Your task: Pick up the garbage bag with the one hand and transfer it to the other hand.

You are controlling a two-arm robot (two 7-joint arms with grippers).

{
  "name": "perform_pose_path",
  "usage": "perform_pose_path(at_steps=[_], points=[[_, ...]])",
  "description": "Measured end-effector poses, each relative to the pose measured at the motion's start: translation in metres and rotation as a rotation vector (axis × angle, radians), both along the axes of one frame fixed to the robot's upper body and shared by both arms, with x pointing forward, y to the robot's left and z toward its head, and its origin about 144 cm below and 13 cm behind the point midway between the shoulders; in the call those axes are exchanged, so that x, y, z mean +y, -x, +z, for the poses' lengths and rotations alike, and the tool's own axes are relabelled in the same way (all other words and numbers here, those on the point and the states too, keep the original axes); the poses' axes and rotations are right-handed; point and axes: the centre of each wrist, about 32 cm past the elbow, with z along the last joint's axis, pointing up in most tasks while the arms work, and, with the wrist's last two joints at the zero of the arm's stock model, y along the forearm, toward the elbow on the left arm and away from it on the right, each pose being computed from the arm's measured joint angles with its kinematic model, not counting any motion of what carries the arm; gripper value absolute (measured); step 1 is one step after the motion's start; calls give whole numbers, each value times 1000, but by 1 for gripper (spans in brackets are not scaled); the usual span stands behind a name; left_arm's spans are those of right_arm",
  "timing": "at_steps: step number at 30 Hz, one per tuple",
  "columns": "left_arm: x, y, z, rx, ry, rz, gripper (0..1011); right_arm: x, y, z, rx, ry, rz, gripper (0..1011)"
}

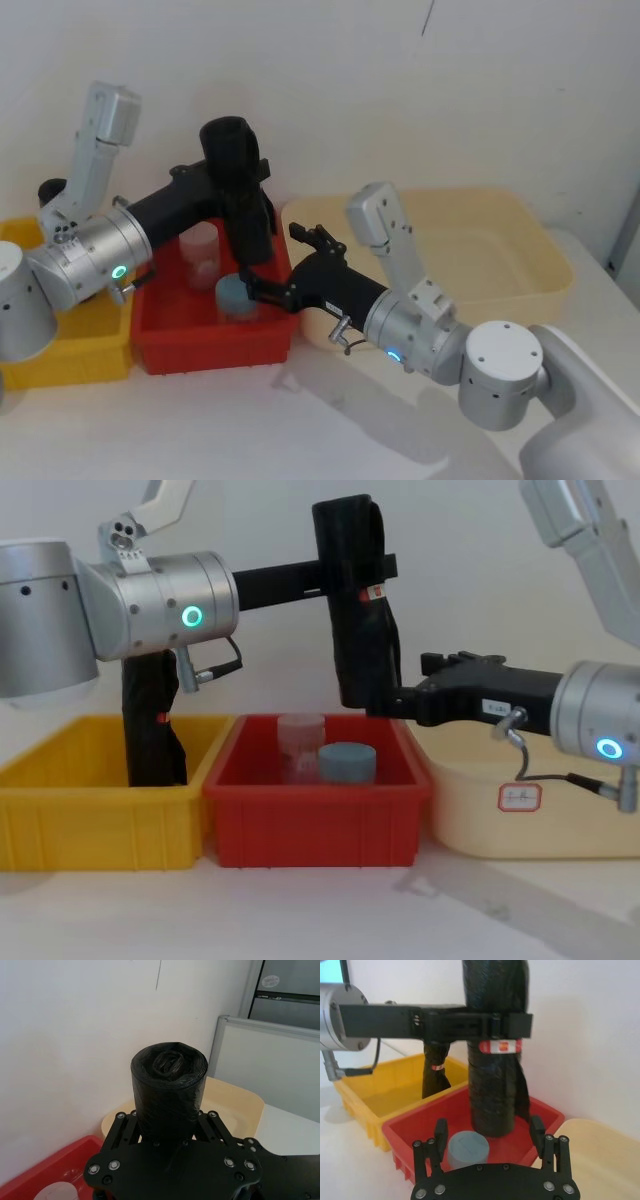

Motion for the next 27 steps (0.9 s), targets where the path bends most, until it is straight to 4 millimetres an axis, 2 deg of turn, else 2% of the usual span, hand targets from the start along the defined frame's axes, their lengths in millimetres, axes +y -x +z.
perform_pose_path(at_steps=[15,27], points=[[-10,-12,-4,24,8,-41,387,18,-16,2,8,-23,-1,1000],[-14,-16,-3,26,13,-78,387,22,-34,2,6,-27,-46,1000]])
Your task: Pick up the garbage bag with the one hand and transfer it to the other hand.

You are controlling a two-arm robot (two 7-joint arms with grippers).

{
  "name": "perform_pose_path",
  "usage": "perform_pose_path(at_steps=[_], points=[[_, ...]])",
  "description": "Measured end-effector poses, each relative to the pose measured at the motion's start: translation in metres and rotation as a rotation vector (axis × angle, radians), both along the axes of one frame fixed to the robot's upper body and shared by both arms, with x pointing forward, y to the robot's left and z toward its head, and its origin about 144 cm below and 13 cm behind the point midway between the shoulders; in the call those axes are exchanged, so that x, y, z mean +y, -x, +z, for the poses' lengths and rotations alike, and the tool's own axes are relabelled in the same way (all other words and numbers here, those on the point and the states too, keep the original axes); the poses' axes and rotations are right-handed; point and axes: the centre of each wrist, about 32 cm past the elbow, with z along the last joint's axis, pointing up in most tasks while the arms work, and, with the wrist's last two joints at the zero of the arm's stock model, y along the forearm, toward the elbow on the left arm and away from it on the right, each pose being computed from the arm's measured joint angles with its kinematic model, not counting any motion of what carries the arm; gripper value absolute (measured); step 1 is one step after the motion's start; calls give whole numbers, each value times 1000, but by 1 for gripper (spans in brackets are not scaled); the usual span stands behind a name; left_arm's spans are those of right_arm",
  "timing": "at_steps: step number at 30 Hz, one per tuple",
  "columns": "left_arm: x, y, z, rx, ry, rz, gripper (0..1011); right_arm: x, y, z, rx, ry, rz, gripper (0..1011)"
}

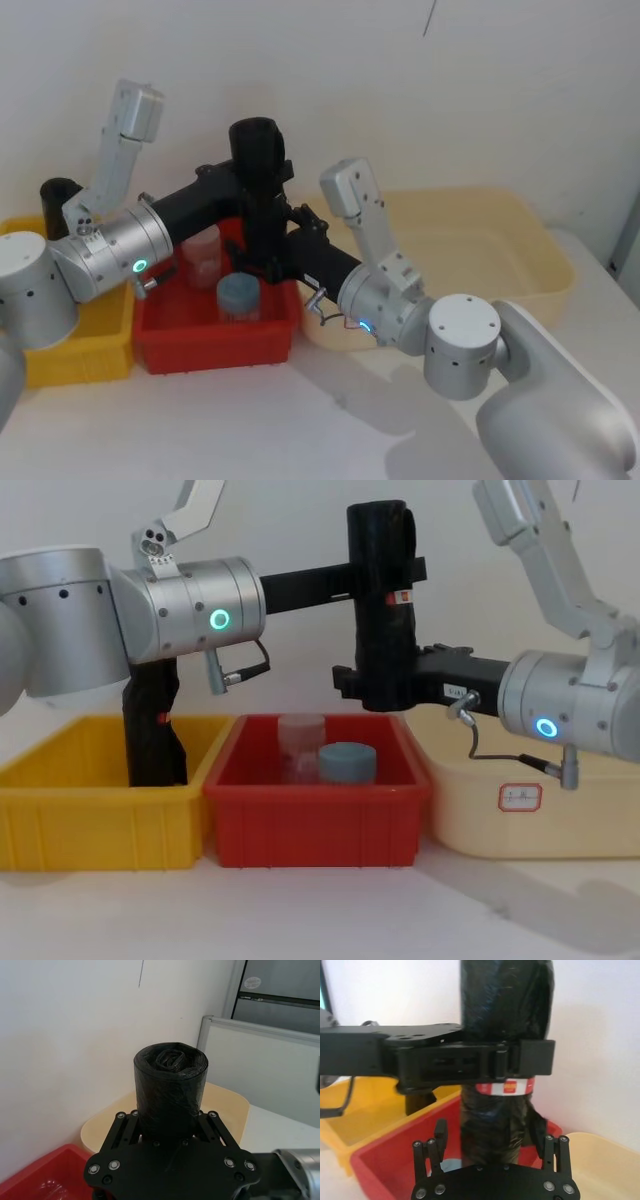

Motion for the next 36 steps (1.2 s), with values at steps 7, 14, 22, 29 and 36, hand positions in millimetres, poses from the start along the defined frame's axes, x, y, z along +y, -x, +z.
perform_pose_path(at_steps=[7,14,22,29,36], points=[[-1,-2,0,2,-1,-10,387,1,-11,0,2,-7,-34,996],[-1,-3,-1,3,-2,-16,387,1,-16,0,4,-11,-49,872],[-2,-4,-1,4,-2,-19,387,2,-20,0,7,-14,-61,617],[-2,-4,-1,4,-2,-22,415,2,-21,0,7,-16,-66,559],[-2,-4,-1,5,-3,-23,611,1,-21,0,7,-26,-64,559]])
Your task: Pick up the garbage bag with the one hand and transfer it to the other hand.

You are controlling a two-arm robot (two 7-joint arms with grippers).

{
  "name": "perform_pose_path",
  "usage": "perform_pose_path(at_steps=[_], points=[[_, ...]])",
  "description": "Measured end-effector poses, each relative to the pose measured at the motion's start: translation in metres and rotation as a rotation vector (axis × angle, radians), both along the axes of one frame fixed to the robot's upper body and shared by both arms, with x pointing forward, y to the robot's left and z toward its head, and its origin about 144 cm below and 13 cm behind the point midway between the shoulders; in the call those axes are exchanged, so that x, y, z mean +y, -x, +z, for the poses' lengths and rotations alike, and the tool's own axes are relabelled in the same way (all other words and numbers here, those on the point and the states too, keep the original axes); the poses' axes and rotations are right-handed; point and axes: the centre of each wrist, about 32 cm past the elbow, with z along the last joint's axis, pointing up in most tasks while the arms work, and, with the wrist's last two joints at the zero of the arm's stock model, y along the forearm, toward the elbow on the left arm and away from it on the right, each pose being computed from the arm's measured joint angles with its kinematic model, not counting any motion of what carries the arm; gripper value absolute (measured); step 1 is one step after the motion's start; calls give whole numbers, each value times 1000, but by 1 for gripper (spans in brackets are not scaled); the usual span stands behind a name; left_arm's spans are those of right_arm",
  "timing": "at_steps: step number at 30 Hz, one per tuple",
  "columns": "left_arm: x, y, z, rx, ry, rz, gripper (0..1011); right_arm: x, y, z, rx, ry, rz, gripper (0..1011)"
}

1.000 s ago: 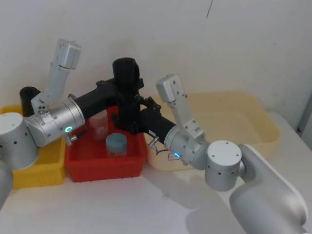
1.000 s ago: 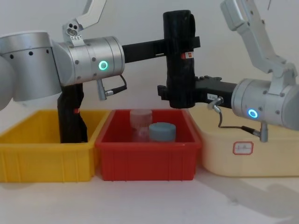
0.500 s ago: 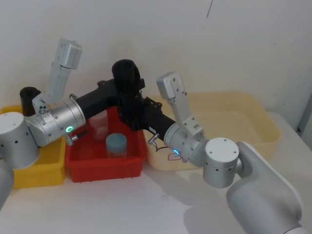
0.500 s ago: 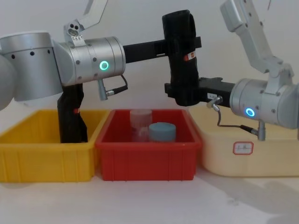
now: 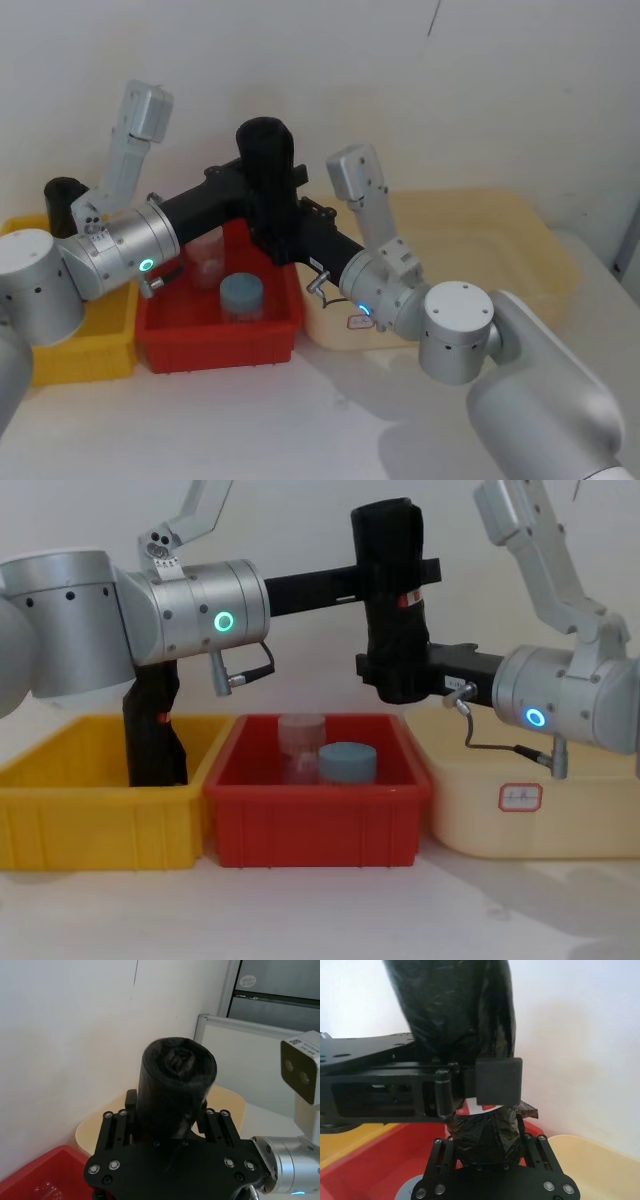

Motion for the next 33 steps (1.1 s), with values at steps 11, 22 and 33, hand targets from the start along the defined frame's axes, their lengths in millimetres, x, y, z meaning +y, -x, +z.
perform_pose_path(at_steps=[11,22,33], points=[[4,4,1,1,3,22,946,-1,4,6,2,-54,2,557],[21,18,2,-4,37,84,1002,-17,3,11,26,-90,-67,556],[40,38,7,-33,101,132,1001,-36,0,7,57,-78,-145,556]])
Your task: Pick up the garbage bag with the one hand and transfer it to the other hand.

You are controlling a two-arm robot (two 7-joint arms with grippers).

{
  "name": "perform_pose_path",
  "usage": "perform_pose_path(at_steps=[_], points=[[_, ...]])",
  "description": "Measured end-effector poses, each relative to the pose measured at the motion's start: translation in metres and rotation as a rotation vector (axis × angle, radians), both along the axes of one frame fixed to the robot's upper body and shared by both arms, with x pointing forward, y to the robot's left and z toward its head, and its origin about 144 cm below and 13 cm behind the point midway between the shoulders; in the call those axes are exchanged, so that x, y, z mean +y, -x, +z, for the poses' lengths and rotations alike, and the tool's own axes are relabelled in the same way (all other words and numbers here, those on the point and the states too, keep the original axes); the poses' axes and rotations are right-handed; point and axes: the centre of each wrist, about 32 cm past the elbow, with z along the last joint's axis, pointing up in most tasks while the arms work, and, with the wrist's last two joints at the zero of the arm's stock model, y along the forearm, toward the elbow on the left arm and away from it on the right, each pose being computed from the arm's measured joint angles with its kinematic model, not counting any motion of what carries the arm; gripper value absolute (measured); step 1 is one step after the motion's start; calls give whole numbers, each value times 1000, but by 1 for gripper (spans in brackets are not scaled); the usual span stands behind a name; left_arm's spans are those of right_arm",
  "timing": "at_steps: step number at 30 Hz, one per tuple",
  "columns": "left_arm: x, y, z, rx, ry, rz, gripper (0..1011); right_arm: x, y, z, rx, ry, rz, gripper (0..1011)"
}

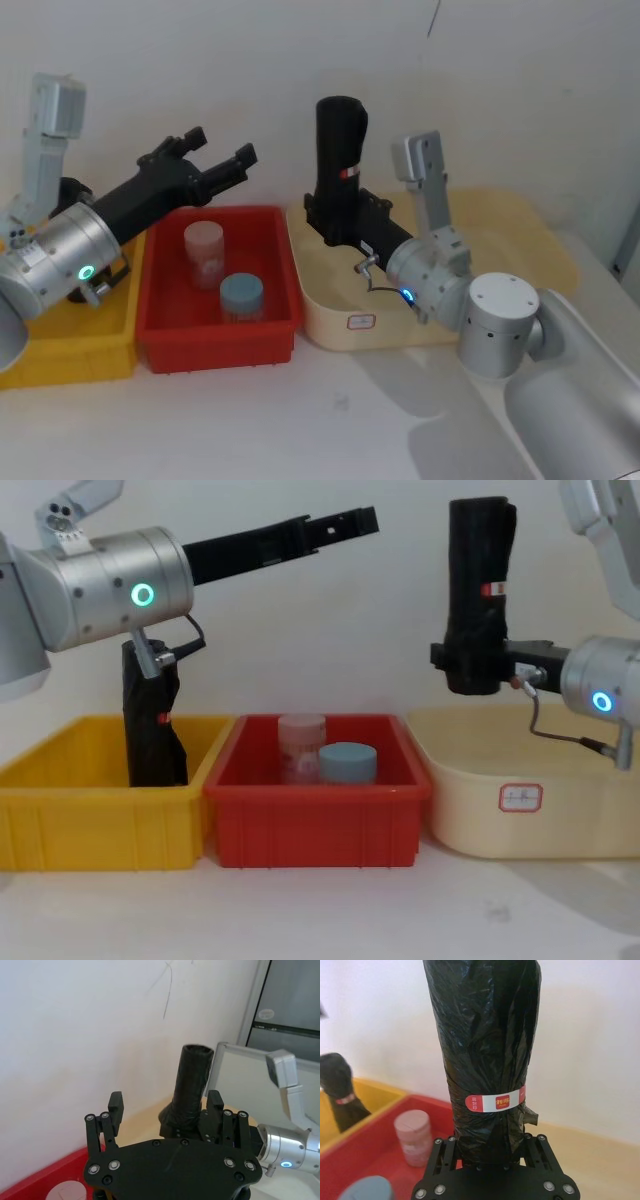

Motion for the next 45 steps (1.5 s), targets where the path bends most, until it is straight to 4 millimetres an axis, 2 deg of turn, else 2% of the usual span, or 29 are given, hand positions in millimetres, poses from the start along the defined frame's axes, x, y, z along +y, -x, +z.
perform_pose_path(at_steps=[15,23,33,35,39,45], points=[[13,25,-2,4,6,122,1002,-24,-1,-5,46,66,-102,555],[15,34,-10,77,-35,240,1002,-33,1,-6,61,93,-136,556],[14,35,-21,185,-95,359,1002,-38,1,-6,66,106,-153,828],[14,34,-23,198,-103,372,1001,-39,1,-6,67,108,-155,917],[13,34,-26,226,-121,403,1002,-40,2,-6,68,110,-158,1001],[13,33,-29,249,-137,429,1001,-40,2,-6,69,113,-161,999]])
